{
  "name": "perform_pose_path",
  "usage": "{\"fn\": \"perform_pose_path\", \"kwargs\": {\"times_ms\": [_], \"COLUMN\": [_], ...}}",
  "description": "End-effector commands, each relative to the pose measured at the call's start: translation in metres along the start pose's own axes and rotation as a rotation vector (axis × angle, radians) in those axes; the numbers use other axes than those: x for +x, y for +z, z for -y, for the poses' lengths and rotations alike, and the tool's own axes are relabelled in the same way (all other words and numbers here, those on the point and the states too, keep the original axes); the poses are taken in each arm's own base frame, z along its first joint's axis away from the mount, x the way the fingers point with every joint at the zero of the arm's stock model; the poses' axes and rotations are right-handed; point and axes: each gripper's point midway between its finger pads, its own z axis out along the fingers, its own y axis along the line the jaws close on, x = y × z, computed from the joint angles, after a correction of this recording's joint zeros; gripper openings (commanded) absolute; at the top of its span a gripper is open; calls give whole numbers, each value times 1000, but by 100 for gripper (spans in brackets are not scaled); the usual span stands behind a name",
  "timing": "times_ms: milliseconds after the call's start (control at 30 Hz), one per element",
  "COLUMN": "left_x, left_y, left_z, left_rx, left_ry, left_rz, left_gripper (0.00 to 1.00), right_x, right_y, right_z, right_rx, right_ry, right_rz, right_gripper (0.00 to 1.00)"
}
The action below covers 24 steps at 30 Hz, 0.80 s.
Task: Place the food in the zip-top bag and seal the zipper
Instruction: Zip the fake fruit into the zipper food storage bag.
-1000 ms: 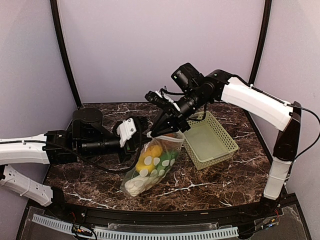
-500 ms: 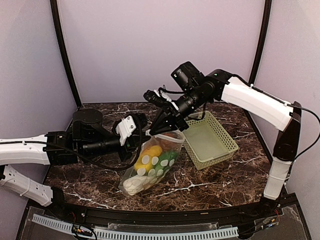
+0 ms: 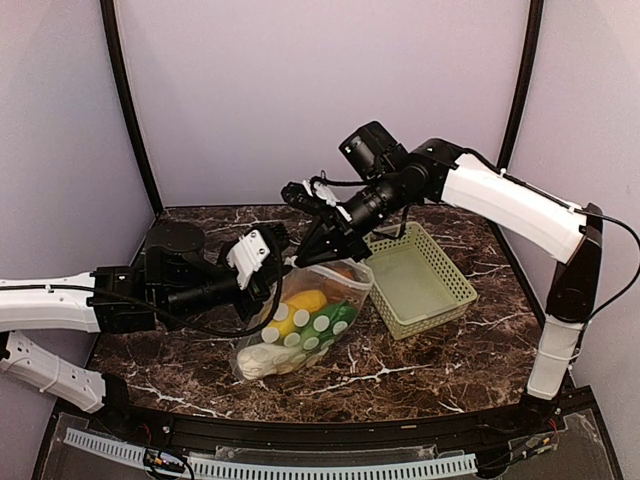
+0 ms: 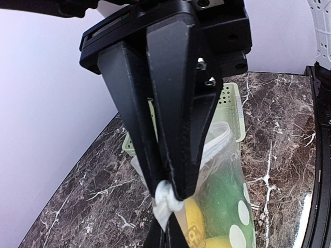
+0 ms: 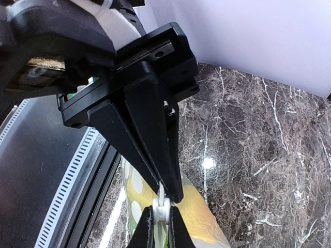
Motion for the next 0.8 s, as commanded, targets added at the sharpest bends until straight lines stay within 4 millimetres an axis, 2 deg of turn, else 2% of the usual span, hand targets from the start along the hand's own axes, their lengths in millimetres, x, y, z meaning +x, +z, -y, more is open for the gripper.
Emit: {"fn": "perform_pose_path", "kwargs": {"times_ms": [0, 133, 333, 567, 767], "left_x": [-3, -2, 0, 8, 17], "left_y": [-18, -31, -43, -46, -46], "left_z": [-30, -45, -51, -55, -60], "left_rx": [-147, -225, -254, -274, -303], "left_ry": [-35, -50, -66, -68, -67], "left_rz": [32, 53, 81, 67, 52], "left_gripper": [1, 1, 1, 1, 1], "right_x": [18, 28, 42, 63, 85], "right_y": [4, 1, -7, -17, -23], "right_z": [8, 17, 35, 50, 53], "right_rx": [24, 30, 58, 97, 119], "right_ry": [55, 96, 157, 203, 241], "right_rz": [-68, -79, -88, -118, -156], "right_gripper": [0, 0, 0, 0, 0]}}
